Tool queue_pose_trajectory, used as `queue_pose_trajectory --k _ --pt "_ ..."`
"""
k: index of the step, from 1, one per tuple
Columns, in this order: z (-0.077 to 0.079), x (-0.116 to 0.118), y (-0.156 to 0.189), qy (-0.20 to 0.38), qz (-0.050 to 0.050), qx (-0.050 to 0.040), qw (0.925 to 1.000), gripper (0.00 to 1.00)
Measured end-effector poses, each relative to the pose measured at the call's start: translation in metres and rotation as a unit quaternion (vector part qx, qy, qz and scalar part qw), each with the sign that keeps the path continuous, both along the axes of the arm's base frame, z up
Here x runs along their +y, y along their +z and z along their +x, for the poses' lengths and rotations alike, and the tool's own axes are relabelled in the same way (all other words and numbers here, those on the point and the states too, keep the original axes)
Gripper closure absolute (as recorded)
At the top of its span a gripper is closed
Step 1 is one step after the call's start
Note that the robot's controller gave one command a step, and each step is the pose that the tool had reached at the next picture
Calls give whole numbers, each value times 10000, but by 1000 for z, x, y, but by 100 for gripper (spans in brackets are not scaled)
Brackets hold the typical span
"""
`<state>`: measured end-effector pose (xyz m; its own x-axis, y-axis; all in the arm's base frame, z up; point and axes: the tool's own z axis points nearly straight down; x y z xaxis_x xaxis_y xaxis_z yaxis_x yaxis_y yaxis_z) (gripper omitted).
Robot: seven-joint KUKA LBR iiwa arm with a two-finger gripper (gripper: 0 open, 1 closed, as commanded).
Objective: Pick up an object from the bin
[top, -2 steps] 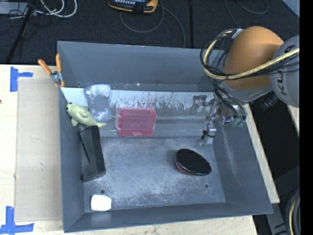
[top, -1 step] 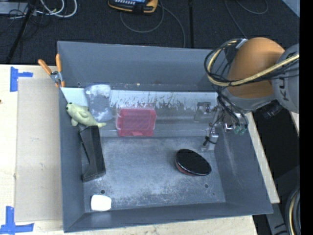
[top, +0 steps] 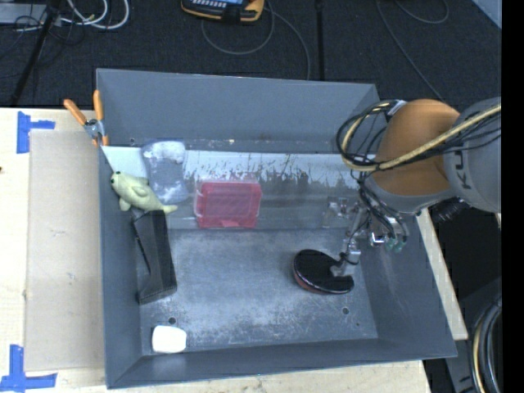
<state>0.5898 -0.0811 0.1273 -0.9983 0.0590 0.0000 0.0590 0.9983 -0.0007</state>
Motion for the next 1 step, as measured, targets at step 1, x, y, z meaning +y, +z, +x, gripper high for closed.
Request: queue_pose_trajectory --k 1 --pt "-4 0 -19 301 8 20 9995 0"
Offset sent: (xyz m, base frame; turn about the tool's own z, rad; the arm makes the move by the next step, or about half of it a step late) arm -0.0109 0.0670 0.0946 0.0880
